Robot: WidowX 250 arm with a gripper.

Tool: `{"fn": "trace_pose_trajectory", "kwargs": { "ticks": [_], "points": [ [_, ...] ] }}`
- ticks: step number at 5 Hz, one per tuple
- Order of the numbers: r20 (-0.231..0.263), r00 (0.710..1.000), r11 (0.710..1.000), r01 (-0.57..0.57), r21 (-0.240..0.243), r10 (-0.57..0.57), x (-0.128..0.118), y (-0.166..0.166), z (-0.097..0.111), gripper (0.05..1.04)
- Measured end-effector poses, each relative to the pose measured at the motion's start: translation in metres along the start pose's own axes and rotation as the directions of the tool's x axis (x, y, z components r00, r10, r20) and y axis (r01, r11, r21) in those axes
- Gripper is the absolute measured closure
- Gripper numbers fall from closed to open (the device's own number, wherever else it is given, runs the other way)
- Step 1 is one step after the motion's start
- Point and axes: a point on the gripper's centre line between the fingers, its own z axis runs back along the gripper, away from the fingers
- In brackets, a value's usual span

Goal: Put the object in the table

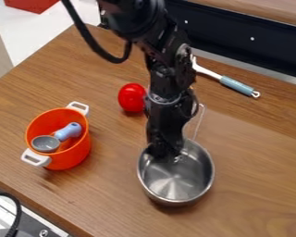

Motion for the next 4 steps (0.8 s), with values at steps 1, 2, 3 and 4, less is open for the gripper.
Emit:
{"fn": "trace_pose_trajectory", "kwargs": {
  "ticks": [1,2,3,4],
  "points": [
    [0.009,0.998,0.998,-0.061,-0.023,0.061,0.011,0.000,0.009,1.017],
    [0.034,0.976,0.974,-0.209,-0.086,0.213,0.022,-0.004,0.015,1.021],
    [0.073,0.905,0.903,-0.406,-0.136,0.418,0.039,0.002,0.025,1.021],
    [0.091,0.801,0.790,-0.554,-0.263,0.592,0.057,0.006,0.022,1.021]
  ]
}}
